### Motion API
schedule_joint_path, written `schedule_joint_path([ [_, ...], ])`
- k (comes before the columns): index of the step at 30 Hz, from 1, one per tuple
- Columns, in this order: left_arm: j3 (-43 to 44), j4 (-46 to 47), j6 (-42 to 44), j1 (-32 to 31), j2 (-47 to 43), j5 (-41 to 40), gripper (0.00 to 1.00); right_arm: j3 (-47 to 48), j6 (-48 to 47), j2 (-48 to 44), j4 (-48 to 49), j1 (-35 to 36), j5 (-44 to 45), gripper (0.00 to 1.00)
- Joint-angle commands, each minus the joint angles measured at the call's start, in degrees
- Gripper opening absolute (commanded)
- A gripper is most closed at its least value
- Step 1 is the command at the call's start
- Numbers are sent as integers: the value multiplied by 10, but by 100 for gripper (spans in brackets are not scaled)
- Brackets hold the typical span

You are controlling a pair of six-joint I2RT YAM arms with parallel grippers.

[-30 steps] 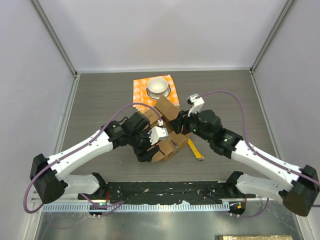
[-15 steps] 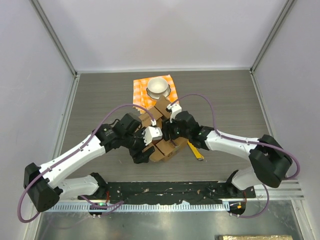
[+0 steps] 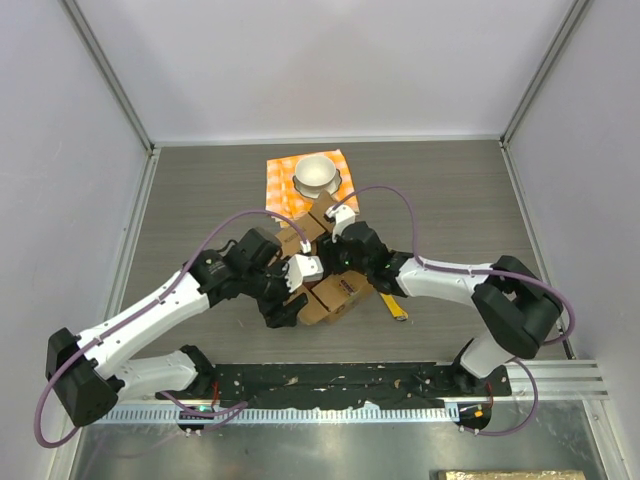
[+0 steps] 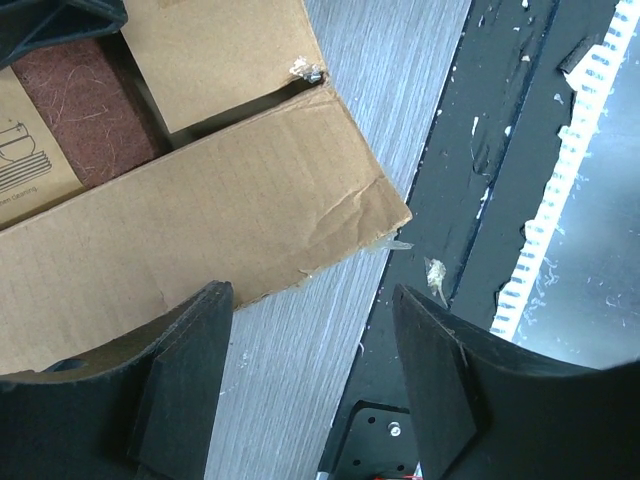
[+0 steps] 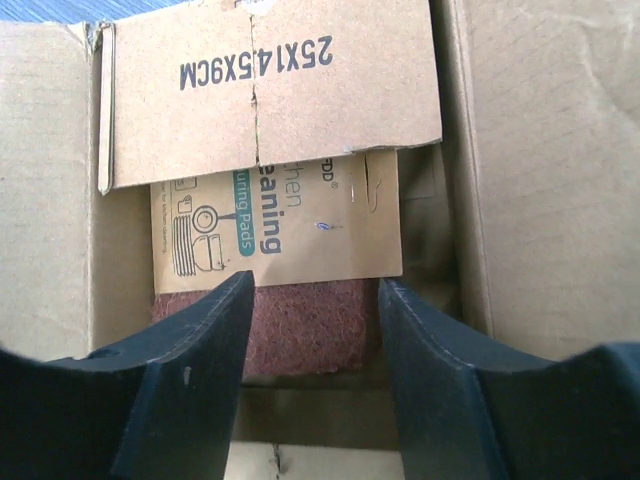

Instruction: Unpack the express box

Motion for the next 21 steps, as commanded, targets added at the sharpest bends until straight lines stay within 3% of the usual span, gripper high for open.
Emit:
schedule_joint_path([
  [1, -5, 11, 7, 7, -15, 20, 68, 20, 0, 21, 76, 3, 4, 50],
  [3, -6, 10, 7, 8, -18, 20, 68, 11, 8, 26, 98, 3, -3, 39],
  [4, -9, 11, 7, 9, -19, 22, 67, 7, 12, 29, 106, 3, -5, 28],
  [10, -13, 10, 8, 12, -23, 22, 66, -9, 14, 2, 136, 13, 1, 1],
  [18, -11, 12, 0, 20, -21, 26, 66, 34, -23, -92, 44, 16, 5, 1],
  [20, -11, 12, -4, 25, -22, 33, 66, 45, -29, -83, -4, 17, 19, 13],
  [21, -9, 11, -7, 26, -22, 35, 66, 55, -28, -70, -20, 16, 23, 31],
])
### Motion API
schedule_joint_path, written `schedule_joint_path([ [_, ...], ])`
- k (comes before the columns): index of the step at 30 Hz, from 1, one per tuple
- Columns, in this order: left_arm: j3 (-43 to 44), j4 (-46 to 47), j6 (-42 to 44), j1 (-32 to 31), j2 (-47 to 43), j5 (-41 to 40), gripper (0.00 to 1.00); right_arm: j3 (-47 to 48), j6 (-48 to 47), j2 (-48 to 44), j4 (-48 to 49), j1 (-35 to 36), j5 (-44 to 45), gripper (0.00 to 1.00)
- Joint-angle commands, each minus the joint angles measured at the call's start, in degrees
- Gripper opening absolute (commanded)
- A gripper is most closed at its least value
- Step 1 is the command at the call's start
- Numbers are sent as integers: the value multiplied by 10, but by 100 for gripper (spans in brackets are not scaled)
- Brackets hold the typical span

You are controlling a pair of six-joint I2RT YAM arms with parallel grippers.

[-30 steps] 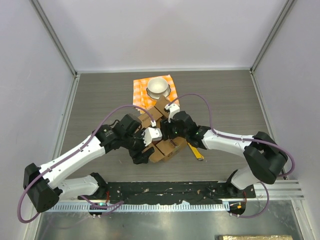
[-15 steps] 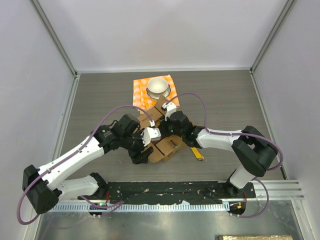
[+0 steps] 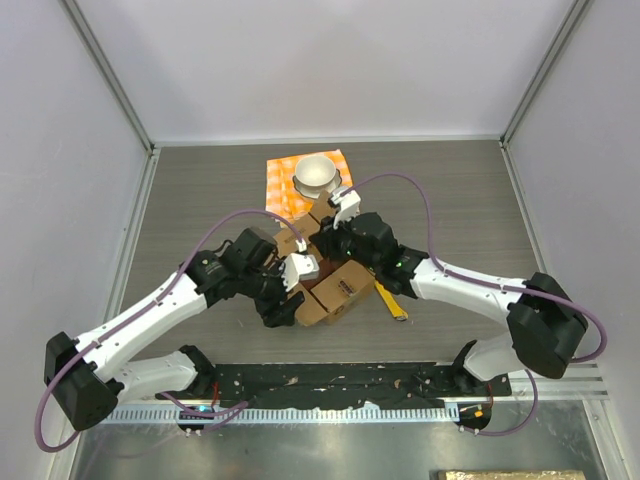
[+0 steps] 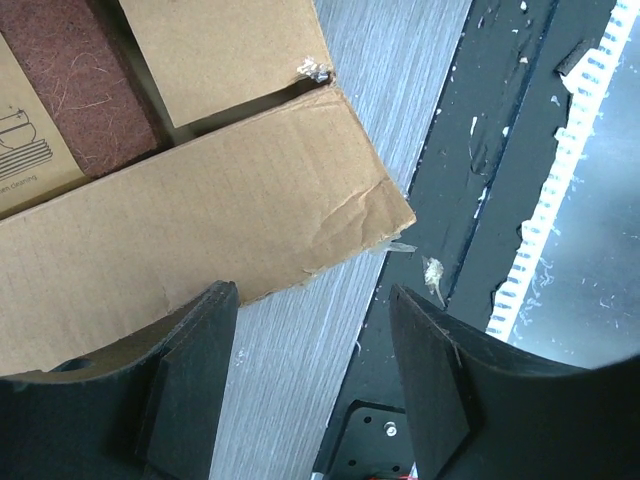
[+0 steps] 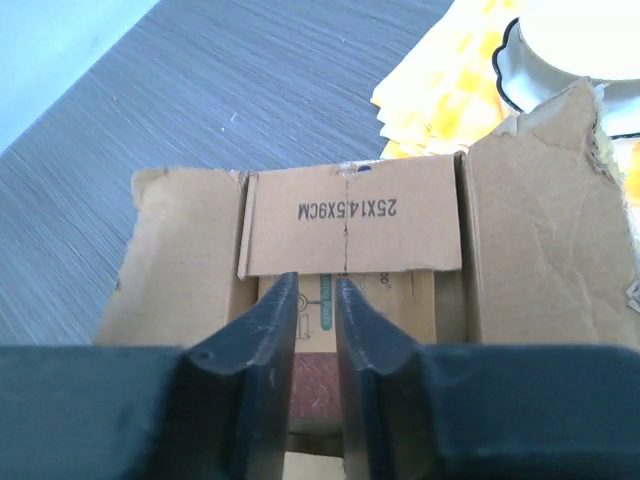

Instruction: Unpack the express box

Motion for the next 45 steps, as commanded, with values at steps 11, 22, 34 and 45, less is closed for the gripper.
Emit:
schedule_joint_path([
  [11, 0, 12, -7, 16, -12, 31, 64, 25, 46, 35, -106, 17, 112, 53],
  [22, 3, 8, -6, 16, -12, 35, 63, 15, 50, 102, -24, 18, 134, 57],
  [34, 3, 5, 1, 16, -14, 41, 60, -36, 52, 120, 162, 18, 121, 46],
  [45, 2, 0, 8, 16, -17, 35, 59, -52, 61, 117, 193, 23, 91, 1],
])
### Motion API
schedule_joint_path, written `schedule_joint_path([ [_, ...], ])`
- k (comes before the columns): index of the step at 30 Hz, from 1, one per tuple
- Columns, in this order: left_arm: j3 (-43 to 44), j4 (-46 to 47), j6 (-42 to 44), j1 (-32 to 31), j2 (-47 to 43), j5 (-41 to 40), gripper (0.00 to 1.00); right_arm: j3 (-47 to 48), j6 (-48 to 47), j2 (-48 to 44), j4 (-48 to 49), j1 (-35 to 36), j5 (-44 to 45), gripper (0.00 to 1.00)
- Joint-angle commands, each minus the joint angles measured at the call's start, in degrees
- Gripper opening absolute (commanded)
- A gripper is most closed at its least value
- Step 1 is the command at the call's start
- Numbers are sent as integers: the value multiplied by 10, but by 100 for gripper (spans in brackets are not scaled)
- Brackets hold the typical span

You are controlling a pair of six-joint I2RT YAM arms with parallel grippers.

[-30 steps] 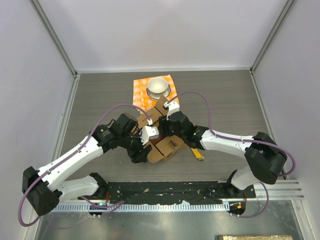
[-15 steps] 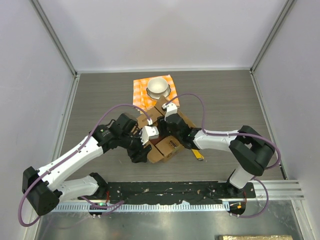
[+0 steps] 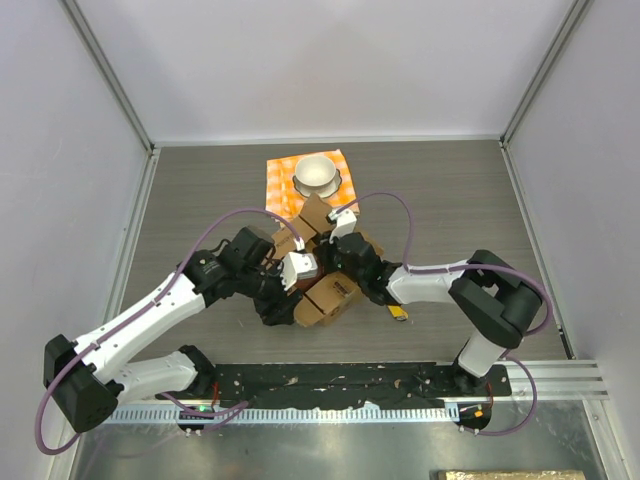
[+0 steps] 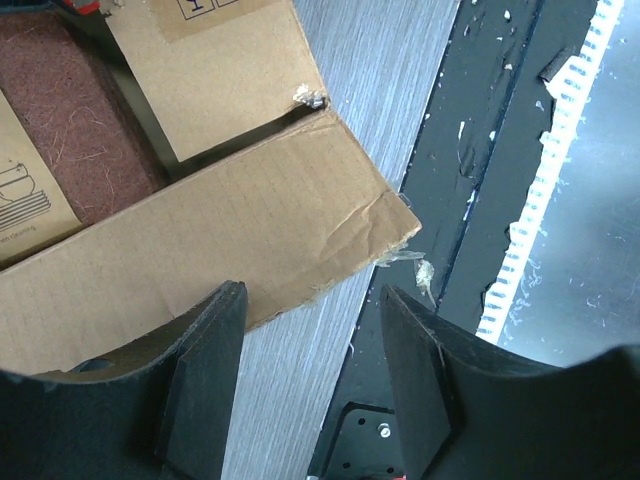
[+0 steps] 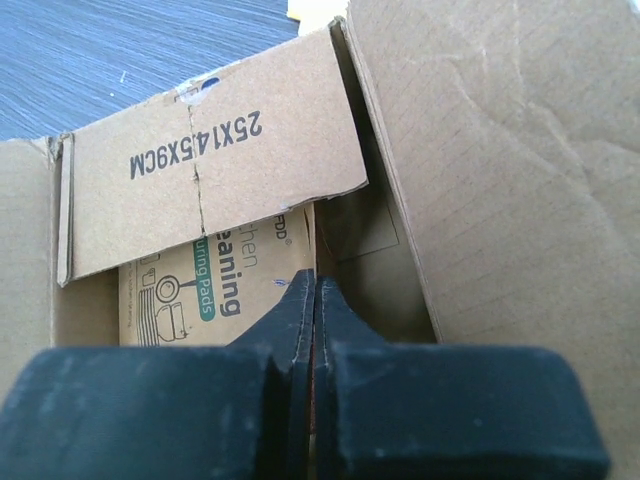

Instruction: Unpack the express box

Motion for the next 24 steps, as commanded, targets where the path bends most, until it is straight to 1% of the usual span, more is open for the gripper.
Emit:
schedule_joint_path([
  [1, 2, 2, 7, 4, -13, 10, 59, -1, -3, -36, 33, 9, -8, 1],
  [2, 1, 2, 7, 4, -12, 7, 59, 9, -14, -49, 22, 10, -11, 1],
  [3, 1, 2, 6, 4, -13, 6, 59, 17, -19, -82, 7, 11, -15, 1],
  [4, 1, 2, 6, 5, -13, 5, 59, 26, -24, -99, -26, 11, -18, 1],
  [7, 1, 2, 5, 6, -13, 4, 57, 56, -39, -172, -79, 11, -32, 1],
  [10, 0, 5, 2, 7, -12, 4, 57, 82, -41, -217, -124, 11, -49, 1],
  [14, 3, 4, -3, 11, -12, 10, 56, 101, -28, -254, -166, 10, -64, 1],
  [18, 4, 3, -4, 14, -14, 11, 56, 108, -50, -298, -228, 10, -6, 1],
  [19, 2, 3, -4, 14, -14, 11, 56, 109, -65, -309, -260, 10, 36, 1],
  [21, 2, 2, -3, 14, -13, 11, 55, 115, -77, -337, -297, 6, 77, 1],
  [22, 3, 5, -2, 14, -14, 11, 54, 115, -79, -348, -321, -7, 102, 1],
  [24, 3, 2, -3, 14, -14, 12, 54, 109, -77, -383, -361, -25, 124, 1],
])
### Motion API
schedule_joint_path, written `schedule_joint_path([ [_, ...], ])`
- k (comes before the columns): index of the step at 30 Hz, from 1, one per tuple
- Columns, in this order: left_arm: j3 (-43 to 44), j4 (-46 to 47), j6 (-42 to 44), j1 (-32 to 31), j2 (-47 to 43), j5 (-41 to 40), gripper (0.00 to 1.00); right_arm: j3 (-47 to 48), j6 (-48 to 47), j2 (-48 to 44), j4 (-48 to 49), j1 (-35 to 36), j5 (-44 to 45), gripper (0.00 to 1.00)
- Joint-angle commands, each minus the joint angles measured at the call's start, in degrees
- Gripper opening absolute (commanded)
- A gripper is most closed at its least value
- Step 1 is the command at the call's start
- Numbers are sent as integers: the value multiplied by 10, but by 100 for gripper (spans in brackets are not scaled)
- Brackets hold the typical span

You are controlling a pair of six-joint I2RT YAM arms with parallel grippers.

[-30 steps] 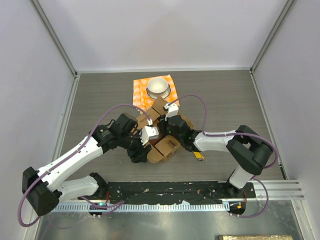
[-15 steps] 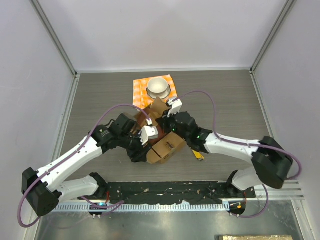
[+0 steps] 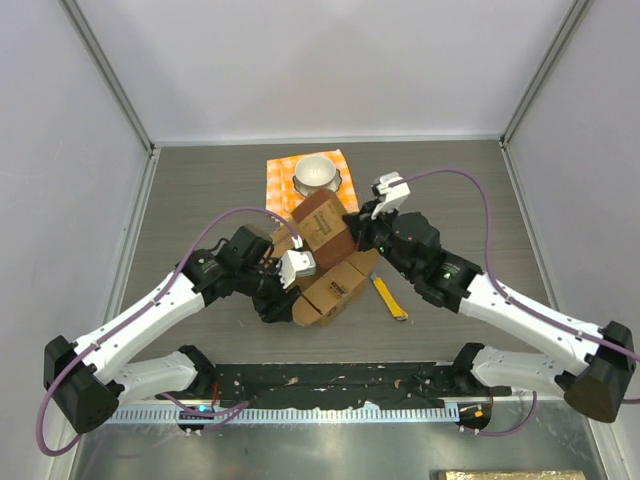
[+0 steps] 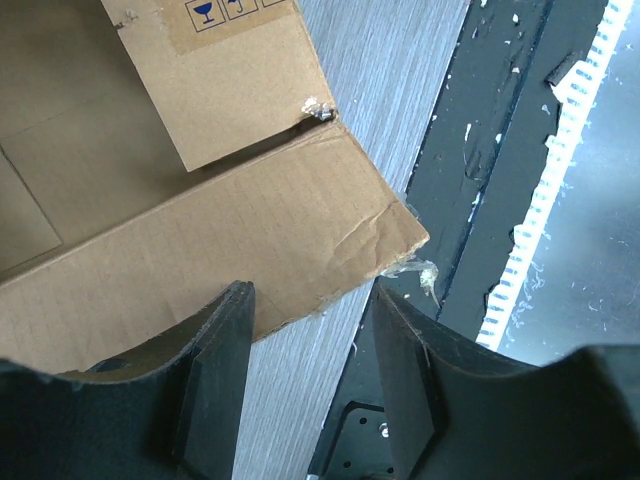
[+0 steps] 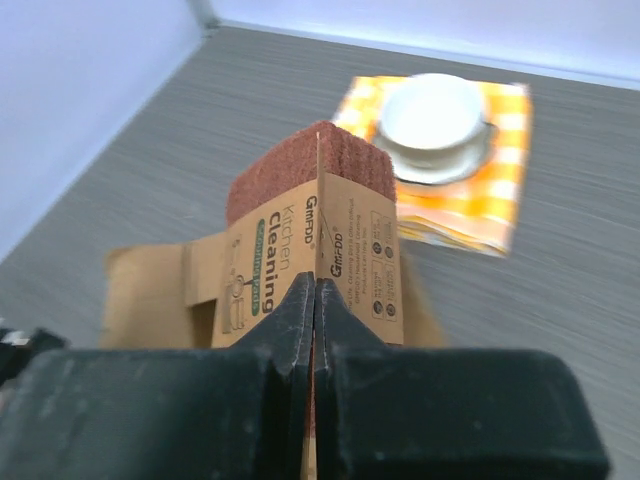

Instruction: Unpack the express box

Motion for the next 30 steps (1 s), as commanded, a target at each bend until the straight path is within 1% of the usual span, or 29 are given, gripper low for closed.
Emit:
schedule_joint_path([
  [1, 4, 2, -1, 3, -12, 14, 53, 11, -15, -68, -111, -38, 113, 1],
  [2, 5, 2, -3, 3, -12, 16, 53, 5, -5, -81, -124, -67, 118, 1],
  [4, 8, 1, -2, 3, -12, 21, 53, -10, 7, -113, -151, -99, 129, 1],
  [5, 10, -6, 1, 4, -12, 23, 53, -26, 17, -120, -160, -134, 137, 1],
  [7, 20, -13, 10, 3, -10, 27, 55, -55, 23, -131, -171, -164, 129, 1],
  [8, 25, -22, 14, 3, -7, 28, 56, -65, 28, -130, -172, -179, 110, 1],
  [9, 29, -27, 17, 3, -5, 27, 57, -75, 39, -126, -171, -213, 97, 1],
  [11, 42, -36, 26, 3, -2, 22, 58, -104, 54, -105, -159, -244, 64, 1],
  [12, 47, -46, 30, 2, 3, 21, 60, -113, 68, -95, -144, -276, 38, 1],
  [14, 64, -55, 36, 2, 12, 17, 63, -138, 77, -70, -121, -301, 8, 1],
  [15, 79, -58, 37, 3, 20, 9, 68, -143, 90, -62, -106, -318, -5, 1],
  [19, 130, -81, 31, 3, 53, 1, 76, -155, 119, -13, -94, -337, 8, 1],
  [20, 142, -90, 31, 3, 65, 0, 90, -155, 120, -6, -95, -337, 15, 1],
  [22, 181, -111, 34, 3, 86, -2, 98, -148, 126, 16, -112, -337, 42, 1],
  [23, 192, -113, 34, 4, 89, -5, 100, -141, 126, 25, -146, -337, 50, 3],
  [24, 213, -106, 31, 4, 91, -9, 100, -123, 122, 33, -163, -337, 55, 19],
  [25, 225, -101, 26, 5, 92, -19, 100, -115, 124, 42, -179, -337, 69, 29],
  [26, 236, -101, 24, 6, 96, -21, 100, -109, 125, 49, -210, -337, 74, 36],
  [27, 270, -104, 19, 6, 101, -27, 100, -95, 128, 48, -226, -337, 81, 50],
  [28, 294, -109, 16, 9, 119, -38, 100, -89, 132, 42, -240, -337, 81, 58],
  [29, 352, -128, 12, 12, 134, -45, 100, -84, 133, 21, -262, -335, 76, 79],
  [30, 384, -138, 4, 14, 147, -54, 100, -74, 133, 6, -270, -336, 70, 87],
])
